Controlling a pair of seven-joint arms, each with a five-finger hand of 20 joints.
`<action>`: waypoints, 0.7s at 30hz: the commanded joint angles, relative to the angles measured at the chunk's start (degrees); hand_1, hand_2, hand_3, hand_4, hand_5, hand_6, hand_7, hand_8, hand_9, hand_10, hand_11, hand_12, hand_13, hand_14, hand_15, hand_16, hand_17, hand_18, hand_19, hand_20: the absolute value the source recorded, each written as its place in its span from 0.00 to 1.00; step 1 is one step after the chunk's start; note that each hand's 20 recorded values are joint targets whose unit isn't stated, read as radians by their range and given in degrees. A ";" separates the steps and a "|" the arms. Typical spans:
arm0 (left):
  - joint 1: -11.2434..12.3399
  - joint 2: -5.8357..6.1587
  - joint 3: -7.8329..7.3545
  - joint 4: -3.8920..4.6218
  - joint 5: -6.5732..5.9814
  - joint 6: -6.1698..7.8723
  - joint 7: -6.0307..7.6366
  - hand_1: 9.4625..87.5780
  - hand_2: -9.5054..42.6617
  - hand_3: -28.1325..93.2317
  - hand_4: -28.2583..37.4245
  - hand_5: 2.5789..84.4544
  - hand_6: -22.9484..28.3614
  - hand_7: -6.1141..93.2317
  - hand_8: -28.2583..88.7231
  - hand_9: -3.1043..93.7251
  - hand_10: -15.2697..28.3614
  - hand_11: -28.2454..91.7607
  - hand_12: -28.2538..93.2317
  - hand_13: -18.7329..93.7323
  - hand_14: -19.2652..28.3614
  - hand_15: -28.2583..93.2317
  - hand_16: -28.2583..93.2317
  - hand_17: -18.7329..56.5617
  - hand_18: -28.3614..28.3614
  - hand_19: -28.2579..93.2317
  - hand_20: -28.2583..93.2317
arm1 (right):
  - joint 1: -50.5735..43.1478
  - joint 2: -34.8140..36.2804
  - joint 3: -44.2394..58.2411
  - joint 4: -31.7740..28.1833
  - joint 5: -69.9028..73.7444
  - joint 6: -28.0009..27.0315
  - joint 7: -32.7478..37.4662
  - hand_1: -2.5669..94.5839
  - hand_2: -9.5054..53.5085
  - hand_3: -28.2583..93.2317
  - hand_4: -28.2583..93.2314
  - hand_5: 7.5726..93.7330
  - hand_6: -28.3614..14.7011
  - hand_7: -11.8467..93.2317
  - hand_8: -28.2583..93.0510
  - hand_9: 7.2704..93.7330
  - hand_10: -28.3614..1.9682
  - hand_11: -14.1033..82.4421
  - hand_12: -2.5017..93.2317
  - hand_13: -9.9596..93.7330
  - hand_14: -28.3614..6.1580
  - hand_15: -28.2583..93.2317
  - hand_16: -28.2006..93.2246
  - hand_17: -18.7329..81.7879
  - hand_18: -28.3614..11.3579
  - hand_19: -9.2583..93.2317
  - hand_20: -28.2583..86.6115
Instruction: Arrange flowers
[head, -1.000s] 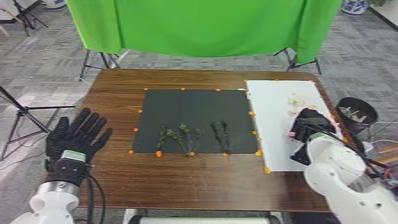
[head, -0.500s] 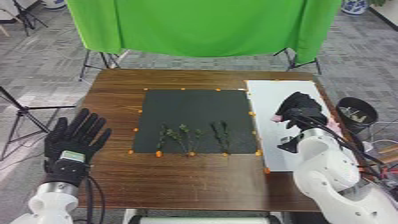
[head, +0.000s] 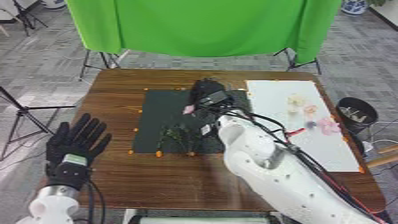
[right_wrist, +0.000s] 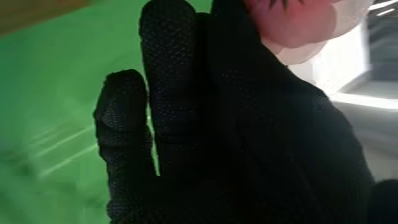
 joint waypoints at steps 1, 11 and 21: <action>-1.39 1.03 0.80 -0.17 0.06 1.78 -0.89 0.24 0.50 0.82 0.00 0.48 0.63 0.23 0.16 0.43 0.72 0.43 0.34 0.42 0.73 0.56 0.18 0.14 0.77 0.57 0.32 | 3.52 -7.99 -6.47 4.24 -3.75 -3.94 -1.71 0.65 0.00 0.78 0.00 0.85 0.68 0.35 0.26 0.86 0.65 0.19 0.29 0.84 0.69 0.49 0.58 0.56 0.20 0.89 0.57; -3.73 2.06 2.50 0.48 0.95 1.29 -2.17 0.24 0.50 0.82 0.00 0.48 0.63 0.23 0.16 0.43 0.72 0.43 0.34 0.42 0.73 0.56 0.18 0.14 0.77 0.57 0.32 | 7.22 -11.72 -11.63 10.87 -6.52 -5.69 3.31 0.65 0.00 0.78 0.00 0.85 0.67 0.35 0.26 0.86 0.64 0.19 0.29 0.85 0.69 0.49 0.58 0.57 0.19 0.90 0.57; -4.26 1.94 2.57 0.69 0.43 1.41 -2.48 0.24 0.50 0.82 0.00 0.48 0.63 0.23 0.16 0.43 0.72 0.43 0.34 0.42 0.73 0.56 0.18 0.14 0.77 0.57 0.32 | 6.06 -12.51 -11.33 11.70 -7.83 -9.63 5.50 0.64 0.00 0.80 0.00 0.83 0.65 0.35 0.26 0.84 0.64 0.20 0.30 0.84 0.68 0.49 0.58 0.57 0.17 0.90 0.57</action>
